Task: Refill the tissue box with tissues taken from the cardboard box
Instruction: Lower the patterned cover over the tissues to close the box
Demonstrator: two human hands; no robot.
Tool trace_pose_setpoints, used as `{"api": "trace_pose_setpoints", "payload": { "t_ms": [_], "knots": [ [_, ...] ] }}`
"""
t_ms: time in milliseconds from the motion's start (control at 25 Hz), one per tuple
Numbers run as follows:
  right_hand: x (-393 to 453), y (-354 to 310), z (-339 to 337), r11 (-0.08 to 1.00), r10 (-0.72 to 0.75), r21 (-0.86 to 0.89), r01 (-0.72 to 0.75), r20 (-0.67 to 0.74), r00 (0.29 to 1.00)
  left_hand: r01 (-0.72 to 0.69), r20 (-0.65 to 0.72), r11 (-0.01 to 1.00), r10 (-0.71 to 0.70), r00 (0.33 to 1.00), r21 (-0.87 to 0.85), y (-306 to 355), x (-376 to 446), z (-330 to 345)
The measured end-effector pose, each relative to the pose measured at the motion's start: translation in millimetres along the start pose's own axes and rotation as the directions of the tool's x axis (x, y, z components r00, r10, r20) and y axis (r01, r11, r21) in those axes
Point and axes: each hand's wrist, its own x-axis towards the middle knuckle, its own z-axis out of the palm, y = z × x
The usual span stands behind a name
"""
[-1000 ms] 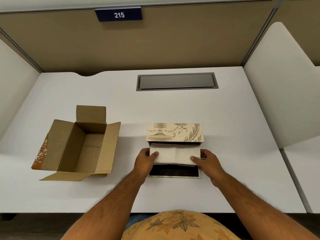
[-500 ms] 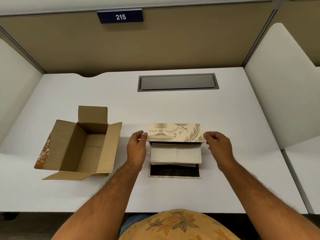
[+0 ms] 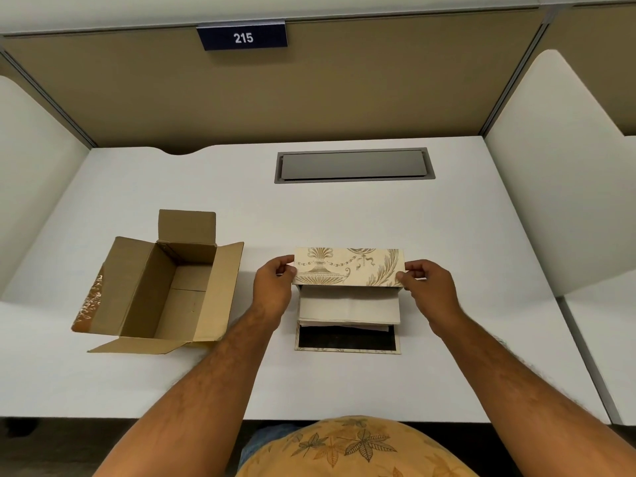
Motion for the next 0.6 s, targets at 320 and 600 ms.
{"api": "trace_pose_setpoints", "payload": {
  "t_ms": [320,600],
  "knots": [
    [-31,16,-12,1.0,0.005,-0.029,-0.003,0.06,0.998,0.016,0.05,1.0,-0.017,0.999,0.018,-17,-28,-16],
    [-56,35,-19,0.993,0.031,-0.121,-0.017,0.119,0.992,0.098,0.096,0.995,-0.1,0.99,0.018,-41,-54,-27]
  ]
}}
